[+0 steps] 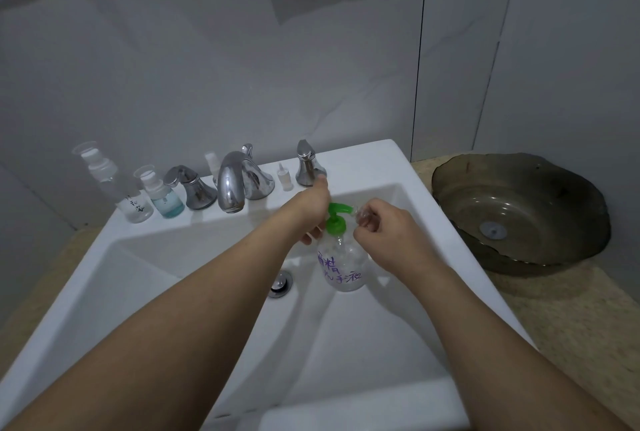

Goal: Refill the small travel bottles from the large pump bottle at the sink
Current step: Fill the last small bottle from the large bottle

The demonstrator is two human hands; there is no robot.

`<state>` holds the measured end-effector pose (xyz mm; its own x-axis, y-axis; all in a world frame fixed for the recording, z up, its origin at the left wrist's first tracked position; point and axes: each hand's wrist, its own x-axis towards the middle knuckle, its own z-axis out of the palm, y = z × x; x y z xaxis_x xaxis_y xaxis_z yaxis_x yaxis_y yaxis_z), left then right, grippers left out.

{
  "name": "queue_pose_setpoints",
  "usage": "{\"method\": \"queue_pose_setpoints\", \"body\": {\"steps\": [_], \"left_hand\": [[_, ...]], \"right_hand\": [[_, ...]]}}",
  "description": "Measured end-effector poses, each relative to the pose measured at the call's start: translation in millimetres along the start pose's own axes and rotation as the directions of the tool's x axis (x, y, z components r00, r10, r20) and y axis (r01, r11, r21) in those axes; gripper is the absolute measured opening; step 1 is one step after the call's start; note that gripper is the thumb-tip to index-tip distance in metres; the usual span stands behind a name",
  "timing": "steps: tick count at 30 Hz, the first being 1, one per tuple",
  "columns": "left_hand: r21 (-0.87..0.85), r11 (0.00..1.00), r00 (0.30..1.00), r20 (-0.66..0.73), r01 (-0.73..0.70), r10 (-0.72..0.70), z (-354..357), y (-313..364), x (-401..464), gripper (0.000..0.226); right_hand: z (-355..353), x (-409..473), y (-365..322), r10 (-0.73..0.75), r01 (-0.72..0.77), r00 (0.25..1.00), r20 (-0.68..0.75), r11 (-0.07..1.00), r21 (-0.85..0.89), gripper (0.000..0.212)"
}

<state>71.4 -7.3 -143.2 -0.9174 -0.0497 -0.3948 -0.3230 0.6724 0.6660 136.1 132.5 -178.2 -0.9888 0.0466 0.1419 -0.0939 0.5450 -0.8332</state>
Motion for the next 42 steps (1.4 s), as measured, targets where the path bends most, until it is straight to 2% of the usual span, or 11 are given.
{"method": "queue_pose_setpoints", "body": {"steps": [8, 12, 14, 18, 22, 25, 28, 33, 42], "left_hand": [[-0.073, 0.995, 0.998, -0.028, -0.064, 0.062, 1.6, -13.3, -2.9, 0.069], [-0.044, 0.997, 0.995, -0.081, -0.057, 0.053, 1.0, -22.9, -3.0, 0.072], [-0.019, 0.999, 0.990, -0.136, -0.045, 0.042, -2.5, -27.7, -3.9, 0.072], [0.005, 0.988, 0.951, -0.270, -0.154, 0.149, -10.1, -30.6, -8.8, 0.050], [0.050, 0.980, 0.874, -0.447, -0.191, 0.193, -12.2, -30.7, -15.3, 0.026], [0.037, 0.978, 0.840, -0.506, -0.204, 0.195, -9.7, -29.4, -19.4, 0.020], [-0.030, 0.983, 0.827, -0.546, -0.181, 0.135, -5.8, -25.7, -18.2, 0.037], [-0.154, 0.983, 0.788, -0.615, -0.102, -0.015, -1.4, -13.9, -11.2, 0.050], [-0.428, 0.901, 0.743, -0.623, -0.063, -0.244, 1.5, -1.4, 2.5, 0.042]], "right_hand": [[0.5, -3.0, 1.6, 0.027, -0.026, 0.997, -0.070, 1.000, 0.006, 0.009], [-1.8, -5.6, -0.9, 0.038, -0.024, 0.987, -0.158, 0.996, 0.089, 0.003], [-3.9, -6.6, -3.2, 0.058, -0.016, 0.978, -0.198, 0.978, 0.207, 0.005], [-8.9, -5.6, -5.8, 0.098, -0.006, 0.965, -0.245, 0.936, 0.352, 0.013], [-9.9, -4.7, -5.4, 0.107, 0.017, 0.955, -0.277, 0.912, 0.411, 0.028], [-8.7, -3.3, -4.6, 0.097, 0.031, 0.954, -0.285, 0.909, 0.415, 0.022], [-7.5, -1.6, -4.6, 0.093, 0.034, 0.954, -0.286, 0.911, 0.410, 0.021], [-5.3, 0.7, -3.4, 0.094, 0.038, 0.950, -0.298, 0.911, 0.410, 0.025], [-0.5, 4.7, -1.8, 0.070, 0.059, 0.944, -0.322, 0.925, 0.377, 0.016]]}}
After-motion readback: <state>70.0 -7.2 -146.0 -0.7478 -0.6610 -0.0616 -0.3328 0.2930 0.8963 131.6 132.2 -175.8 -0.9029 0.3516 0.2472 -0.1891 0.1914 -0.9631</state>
